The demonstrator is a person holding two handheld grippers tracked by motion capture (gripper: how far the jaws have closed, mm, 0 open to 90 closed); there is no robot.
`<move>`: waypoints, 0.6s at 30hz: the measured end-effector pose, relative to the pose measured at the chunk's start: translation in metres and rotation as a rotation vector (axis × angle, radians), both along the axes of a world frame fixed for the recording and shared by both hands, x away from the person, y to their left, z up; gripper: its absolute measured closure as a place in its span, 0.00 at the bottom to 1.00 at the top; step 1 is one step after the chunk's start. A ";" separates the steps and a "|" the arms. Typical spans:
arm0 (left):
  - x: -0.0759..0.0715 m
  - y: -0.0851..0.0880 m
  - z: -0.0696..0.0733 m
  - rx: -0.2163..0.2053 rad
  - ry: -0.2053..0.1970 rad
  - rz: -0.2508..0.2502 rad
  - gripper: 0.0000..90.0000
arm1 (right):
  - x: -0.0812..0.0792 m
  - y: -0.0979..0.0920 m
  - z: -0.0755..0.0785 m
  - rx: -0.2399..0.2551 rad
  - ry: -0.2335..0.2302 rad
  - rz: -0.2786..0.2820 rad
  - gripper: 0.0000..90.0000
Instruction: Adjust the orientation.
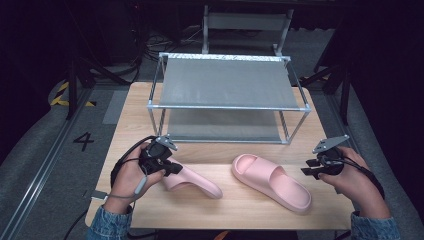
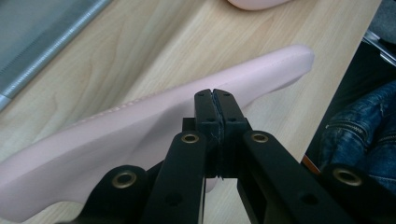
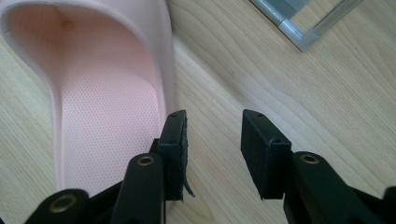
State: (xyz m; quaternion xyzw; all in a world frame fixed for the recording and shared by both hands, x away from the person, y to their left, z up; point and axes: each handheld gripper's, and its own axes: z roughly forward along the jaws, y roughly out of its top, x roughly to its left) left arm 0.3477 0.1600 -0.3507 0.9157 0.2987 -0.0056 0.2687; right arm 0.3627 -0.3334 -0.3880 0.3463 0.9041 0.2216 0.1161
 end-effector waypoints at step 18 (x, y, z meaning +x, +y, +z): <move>0.008 -0.010 -0.015 0.071 0.045 0.004 0.99 | -0.003 0.006 -0.002 -0.009 -0.002 0.019 0.69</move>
